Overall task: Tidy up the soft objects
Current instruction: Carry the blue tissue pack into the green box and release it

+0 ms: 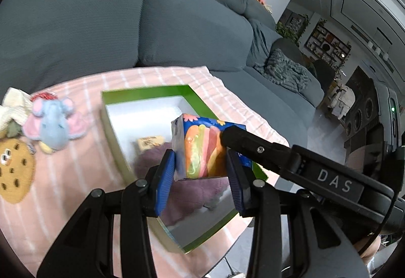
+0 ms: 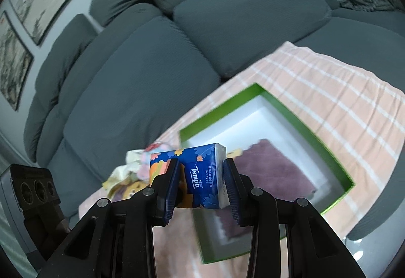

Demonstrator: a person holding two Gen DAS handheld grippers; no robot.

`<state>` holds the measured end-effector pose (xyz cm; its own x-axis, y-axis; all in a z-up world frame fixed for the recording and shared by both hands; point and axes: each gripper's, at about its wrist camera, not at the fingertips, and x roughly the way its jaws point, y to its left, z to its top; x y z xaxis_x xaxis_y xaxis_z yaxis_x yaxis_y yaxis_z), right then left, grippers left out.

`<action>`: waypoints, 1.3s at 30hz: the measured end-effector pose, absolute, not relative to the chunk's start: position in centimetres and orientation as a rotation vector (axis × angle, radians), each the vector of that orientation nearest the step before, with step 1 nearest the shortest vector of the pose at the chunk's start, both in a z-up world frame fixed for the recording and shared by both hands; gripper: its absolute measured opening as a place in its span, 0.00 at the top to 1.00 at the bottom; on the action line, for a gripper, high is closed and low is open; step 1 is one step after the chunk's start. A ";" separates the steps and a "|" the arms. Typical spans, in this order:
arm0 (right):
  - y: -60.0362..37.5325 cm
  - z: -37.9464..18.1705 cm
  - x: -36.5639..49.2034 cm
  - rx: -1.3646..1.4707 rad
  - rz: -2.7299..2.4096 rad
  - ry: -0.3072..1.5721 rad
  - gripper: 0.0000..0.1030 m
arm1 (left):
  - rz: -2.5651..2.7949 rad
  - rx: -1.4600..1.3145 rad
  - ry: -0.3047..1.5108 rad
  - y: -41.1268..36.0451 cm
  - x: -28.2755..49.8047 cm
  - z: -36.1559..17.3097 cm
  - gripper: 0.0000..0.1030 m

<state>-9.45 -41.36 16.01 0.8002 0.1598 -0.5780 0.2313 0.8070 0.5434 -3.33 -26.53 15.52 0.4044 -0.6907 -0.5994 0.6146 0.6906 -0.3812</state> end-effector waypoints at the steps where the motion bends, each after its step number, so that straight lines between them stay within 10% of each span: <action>1: -41.8 15.7 -9.5 0.645 -0.051 0.657 0.63 | -0.832 -0.107 0.815 -26.9 -3.2 15.2 0.63; 39: -45.5 10.3 -9.1 0.705 -0.189 0.842 0.63 | -0.824 -0.088 1.196 -31.0 -1.8 9.3 0.59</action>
<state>-9.07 -45.50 10.29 0.6647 0.1146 -0.7383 0.4197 0.7602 0.4959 -1.76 -31.03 9.29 0.1190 -0.6064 -0.7862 0.5187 0.7132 -0.4715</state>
